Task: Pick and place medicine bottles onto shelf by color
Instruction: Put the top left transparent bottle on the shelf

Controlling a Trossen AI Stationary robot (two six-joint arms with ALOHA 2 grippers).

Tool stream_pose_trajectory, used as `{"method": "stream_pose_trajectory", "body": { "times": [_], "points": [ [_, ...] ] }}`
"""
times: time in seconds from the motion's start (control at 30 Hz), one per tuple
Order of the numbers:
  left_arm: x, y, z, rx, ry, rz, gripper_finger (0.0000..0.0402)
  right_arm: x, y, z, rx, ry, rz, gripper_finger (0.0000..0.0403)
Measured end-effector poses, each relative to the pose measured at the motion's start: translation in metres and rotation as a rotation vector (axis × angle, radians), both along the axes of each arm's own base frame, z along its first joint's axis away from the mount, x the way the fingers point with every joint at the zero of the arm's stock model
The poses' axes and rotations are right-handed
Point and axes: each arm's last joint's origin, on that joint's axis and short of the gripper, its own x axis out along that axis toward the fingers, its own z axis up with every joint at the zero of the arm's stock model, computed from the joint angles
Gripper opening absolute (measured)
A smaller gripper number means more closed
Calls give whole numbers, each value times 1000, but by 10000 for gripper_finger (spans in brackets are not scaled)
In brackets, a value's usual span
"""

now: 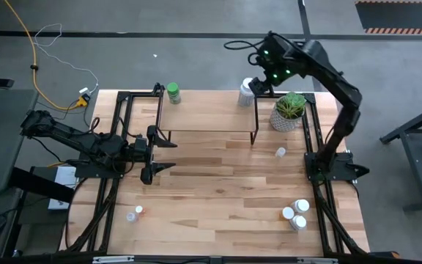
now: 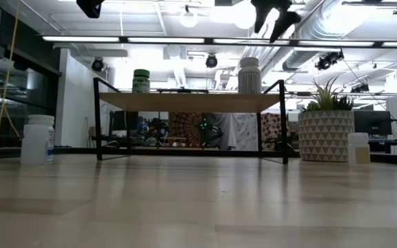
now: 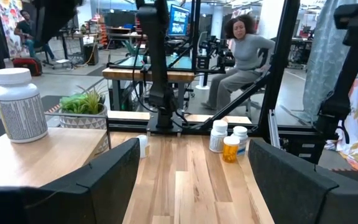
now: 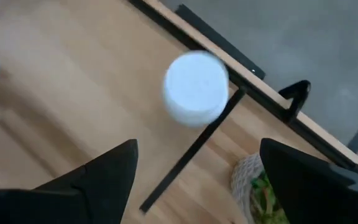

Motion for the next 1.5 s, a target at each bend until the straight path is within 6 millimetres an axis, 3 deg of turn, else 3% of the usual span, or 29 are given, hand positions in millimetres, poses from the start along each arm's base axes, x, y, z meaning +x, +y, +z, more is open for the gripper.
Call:
{"method": "stream_pose_trajectory", "body": {
  "times": [0.13,0.3,0.5,0.7,1.0,1.5],
  "points": [
    [0,0,0,0,0,0,291,-15,25,6,-8,-14,47,330],
    [0,0,0,0,0,0,291,-42,57,-4,0,-3,69,330],
    [0,0,0,0,0,0,291,-82,95,-36,32,-55,78,330],
    [0,0,0,0,0,0,291,-108,126,-70,14,-287,164,330],
    [0,0,0,0,0,0,291,-110,147,-99,-36,-581,339,330],
    [0,0,1,-2,-10,0,291,-91,160,-102,-136,-670,528,330]
  ]
}}
